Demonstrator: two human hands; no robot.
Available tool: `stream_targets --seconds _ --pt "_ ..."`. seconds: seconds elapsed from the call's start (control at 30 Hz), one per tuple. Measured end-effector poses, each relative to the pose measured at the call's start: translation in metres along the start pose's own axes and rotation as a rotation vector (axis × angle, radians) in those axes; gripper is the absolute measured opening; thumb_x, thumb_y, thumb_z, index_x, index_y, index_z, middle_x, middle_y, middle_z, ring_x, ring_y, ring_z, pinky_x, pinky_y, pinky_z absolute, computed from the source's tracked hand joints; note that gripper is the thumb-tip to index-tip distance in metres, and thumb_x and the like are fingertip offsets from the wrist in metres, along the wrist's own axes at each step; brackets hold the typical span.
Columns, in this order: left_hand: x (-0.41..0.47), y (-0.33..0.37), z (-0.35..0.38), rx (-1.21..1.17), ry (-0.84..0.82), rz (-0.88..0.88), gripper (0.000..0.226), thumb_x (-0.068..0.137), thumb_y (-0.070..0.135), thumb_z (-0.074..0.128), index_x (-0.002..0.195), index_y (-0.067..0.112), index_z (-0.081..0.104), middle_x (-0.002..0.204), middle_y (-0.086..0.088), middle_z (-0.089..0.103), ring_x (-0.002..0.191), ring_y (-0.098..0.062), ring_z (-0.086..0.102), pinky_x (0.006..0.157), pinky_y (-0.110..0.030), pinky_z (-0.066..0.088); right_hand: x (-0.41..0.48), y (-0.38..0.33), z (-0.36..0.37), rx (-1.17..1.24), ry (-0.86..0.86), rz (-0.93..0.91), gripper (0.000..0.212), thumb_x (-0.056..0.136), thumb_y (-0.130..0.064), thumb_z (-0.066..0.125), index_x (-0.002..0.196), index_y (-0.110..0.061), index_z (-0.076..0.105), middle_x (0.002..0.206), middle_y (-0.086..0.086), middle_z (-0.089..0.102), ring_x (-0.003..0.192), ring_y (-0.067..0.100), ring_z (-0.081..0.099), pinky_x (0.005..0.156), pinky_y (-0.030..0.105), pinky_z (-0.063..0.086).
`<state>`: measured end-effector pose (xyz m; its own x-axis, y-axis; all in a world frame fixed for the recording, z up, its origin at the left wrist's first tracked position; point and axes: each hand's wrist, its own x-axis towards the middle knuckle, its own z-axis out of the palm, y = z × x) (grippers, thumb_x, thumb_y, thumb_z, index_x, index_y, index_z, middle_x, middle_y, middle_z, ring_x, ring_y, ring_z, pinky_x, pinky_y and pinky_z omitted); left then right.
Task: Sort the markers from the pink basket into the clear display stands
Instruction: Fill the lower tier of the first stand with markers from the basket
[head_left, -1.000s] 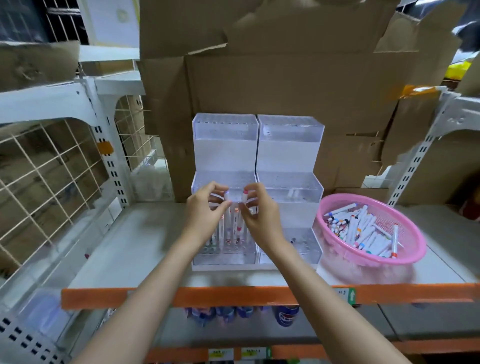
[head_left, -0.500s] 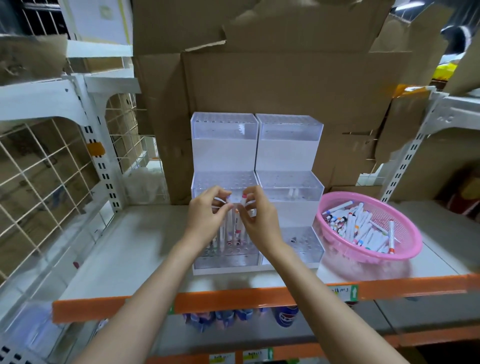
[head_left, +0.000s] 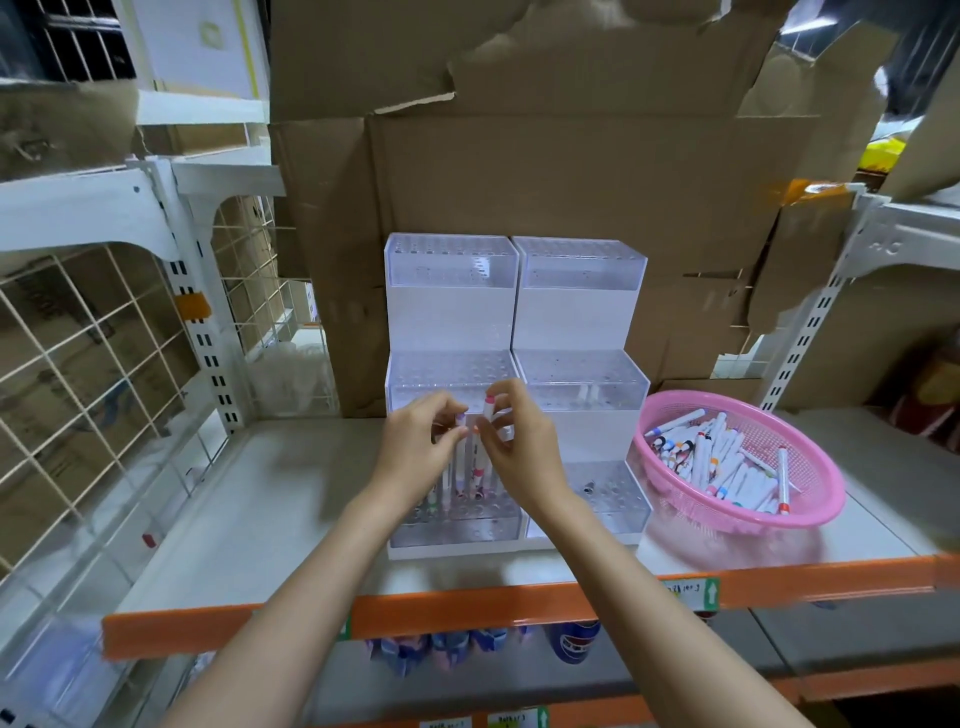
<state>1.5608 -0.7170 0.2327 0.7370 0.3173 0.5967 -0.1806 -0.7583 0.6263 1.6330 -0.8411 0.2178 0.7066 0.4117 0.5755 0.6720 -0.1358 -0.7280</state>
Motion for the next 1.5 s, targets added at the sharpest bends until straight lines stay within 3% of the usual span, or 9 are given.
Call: stream_targets --seconds 0.17,0.37,0.47,0.67,0.87,1.13,1.37,1.5 --pt "0.002 0.003 0.0 -0.008 -0.014 0.003 0.009 0.079 0.004 0.073 0.088 0.006 0.07 0.078 -0.001 0.07 0.076 -0.015 0.067 0.074 -0.033 0.056 -0.001 0.001 0.001 -0.003 0.004 -0.023 0.021 0.091 -0.016 0.062 0.096 -0.026 0.045 0.086 -0.007 0.057 0.073 0.016 0.057 0.063 0.036 0.051" --pt "0.003 0.001 0.002 0.046 -0.083 -0.006 0.005 0.08 0.007 0.071 0.08 0.008 0.066 0.077 -0.001 0.071 0.073 -0.015 0.065 0.069 -0.025 0.05 -0.001 0.001 0.002 -0.027 -0.001 -0.016 0.02 0.089 -0.013 0.062 0.099 -0.024 0.048 0.088 -0.004 0.059 0.074 0.017 0.058 0.066 0.04 0.053" --pt "-0.001 -0.005 0.004 0.086 -0.117 0.014 0.009 0.078 0.004 0.072 0.076 0.007 0.064 0.074 -0.002 0.068 0.069 -0.017 0.061 0.064 -0.027 0.047 -0.001 0.0 0.001 -0.026 -0.004 -0.013 0.024 0.089 -0.011 0.062 0.099 -0.026 0.047 0.086 -0.007 0.058 0.073 0.014 0.057 0.066 0.039 0.053" --pt "-0.005 -0.01 0.006 0.193 -0.105 0.078 0.014 0.069 0.002 0.079 0.072 0.007 0.066 0.073 -0.006 0.064 0.07 -0.023 0.057 0.063 -0.031 0.043 -0.002 -0.002 -0.001 -0.052 0.012 -0.031 0.018 0.089 -0.008 0.062 0.101 -0.014 0.051 0.084 -0.006 0.056 0.073 0.014 0.057 0.065 0.029 0.051" --pt "-0.005 -0.008 0.005 0.204 -0.098 0.088 0.005 0.077 0.004 0.075 0.081 0.006 0.071 0.082 -0.006 0.065 0.08 -0.024 0.057 0.068 -0.03 0.043 -0.004 -0.003 -0.002 -0.065 0.028 -0.025 0.017 0.088 -0.007 0.063 0.101 -0.012 0.053 0.086 -0.003 0.058 0.074 0.015 0.058 0.064 0.021 0.047" --pt "-0.009 -0.009 0.003 0.213 -0.08 0.084 0.01 0.082 0.004 0.069 0.091 0.005 0.074 0.084 -0.006 0.066 0.082 -0.025 0.059 0.07 -0.026 0.042 -0.009 -0.002 -0.001 -0.099 0.017 -0.03 0.013 0.09 -0.004 0.057 0.101 -0.011 0.055 0.087 -0.001 0.06 0.08 0.019 0.061 0.069 0.034 0.054" --pt "-0.016 -0.008 -0.004 0.23 -0.097 0.162 0.02 0.081 0.001 0.069 0.1 0.008 0.073 0.086 -0.004 0.063 0.082 -0.023 0.059 0.07 -0.032 0.049 -0.011 -0.001 0.001 -0.107 0.008 -0.057 0.008 0.092 -0.006 0.057 0.099 -0.011 0.057 0.085 -0.004 0.061 0.08 0.016 0.062 0.069 0.034 0.056" --pt "-0.018 -0.007 -0.008 0.25 -0.122 0.172 0.02 0.079 -0.002 0.069 0.095 0.008 0.073 0.089 -0.002 0.063 0.086 -0.023 0.059 0.072 -0.034 0.05 -0.012 -0.001 0.002 -0.111 0.007 -0.052 0.011 0.091 -0.005 0.058 0.099 -0.012 0.057 0.087 -0.004 0.062 0.081 0.015 0.061 0.069 0.031 0.055"
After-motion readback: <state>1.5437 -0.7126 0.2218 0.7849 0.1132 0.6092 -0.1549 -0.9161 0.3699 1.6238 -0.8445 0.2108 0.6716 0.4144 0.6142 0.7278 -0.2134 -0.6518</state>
